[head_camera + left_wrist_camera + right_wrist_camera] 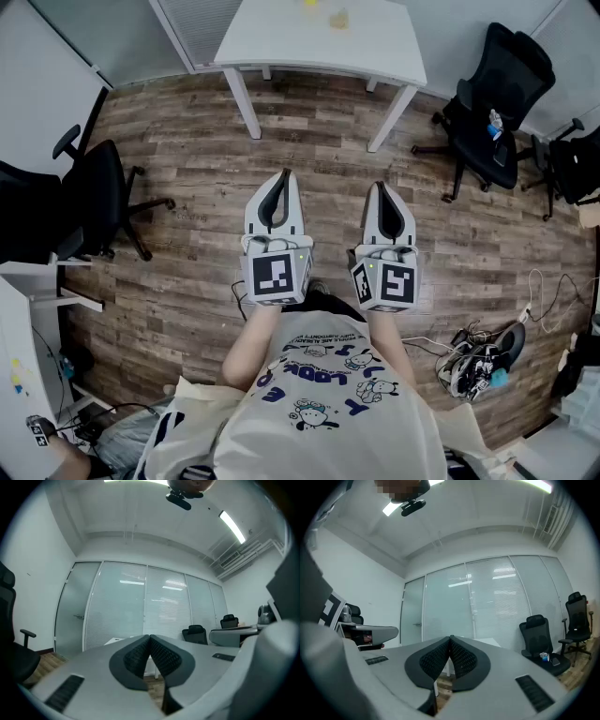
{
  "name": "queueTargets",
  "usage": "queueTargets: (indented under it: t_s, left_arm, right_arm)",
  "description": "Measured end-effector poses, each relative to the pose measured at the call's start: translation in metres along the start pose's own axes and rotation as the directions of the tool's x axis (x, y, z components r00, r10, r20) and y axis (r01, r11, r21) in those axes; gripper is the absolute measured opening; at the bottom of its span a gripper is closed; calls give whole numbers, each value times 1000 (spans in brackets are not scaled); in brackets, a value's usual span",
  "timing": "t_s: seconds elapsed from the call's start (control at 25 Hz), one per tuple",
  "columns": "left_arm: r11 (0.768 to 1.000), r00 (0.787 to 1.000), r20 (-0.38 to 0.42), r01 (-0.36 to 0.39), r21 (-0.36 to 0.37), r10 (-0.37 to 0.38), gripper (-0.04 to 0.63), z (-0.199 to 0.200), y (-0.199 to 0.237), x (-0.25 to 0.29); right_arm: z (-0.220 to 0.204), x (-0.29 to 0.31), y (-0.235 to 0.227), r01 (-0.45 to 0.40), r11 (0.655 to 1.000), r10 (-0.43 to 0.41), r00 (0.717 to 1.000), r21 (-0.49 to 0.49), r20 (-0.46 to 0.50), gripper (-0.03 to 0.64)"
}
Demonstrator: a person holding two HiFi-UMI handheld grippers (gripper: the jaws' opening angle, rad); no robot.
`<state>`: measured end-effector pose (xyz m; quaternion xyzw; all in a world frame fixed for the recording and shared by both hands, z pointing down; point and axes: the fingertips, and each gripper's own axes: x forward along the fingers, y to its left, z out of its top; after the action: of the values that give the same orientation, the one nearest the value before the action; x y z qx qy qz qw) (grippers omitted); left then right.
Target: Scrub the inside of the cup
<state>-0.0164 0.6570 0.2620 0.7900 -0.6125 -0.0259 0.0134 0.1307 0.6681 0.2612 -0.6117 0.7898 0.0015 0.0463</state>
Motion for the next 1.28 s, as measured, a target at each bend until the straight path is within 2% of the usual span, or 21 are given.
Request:
queueTargets:
  t_s: [0.8, 1.28]
  left_arm:
    - [999, 999, -6, -33, 1, 33, 9, -7, -15, 8]
    - [996, 996, -33, -85, 0, 85, 9, -15, -4, 10]
  right_arm:
    - [-2, 0, -19, -45, 999, 45, 999, -12, 4, 11]
    - [-19, 9, -31, -61, 998, 62, 997, 10, -51, 11]
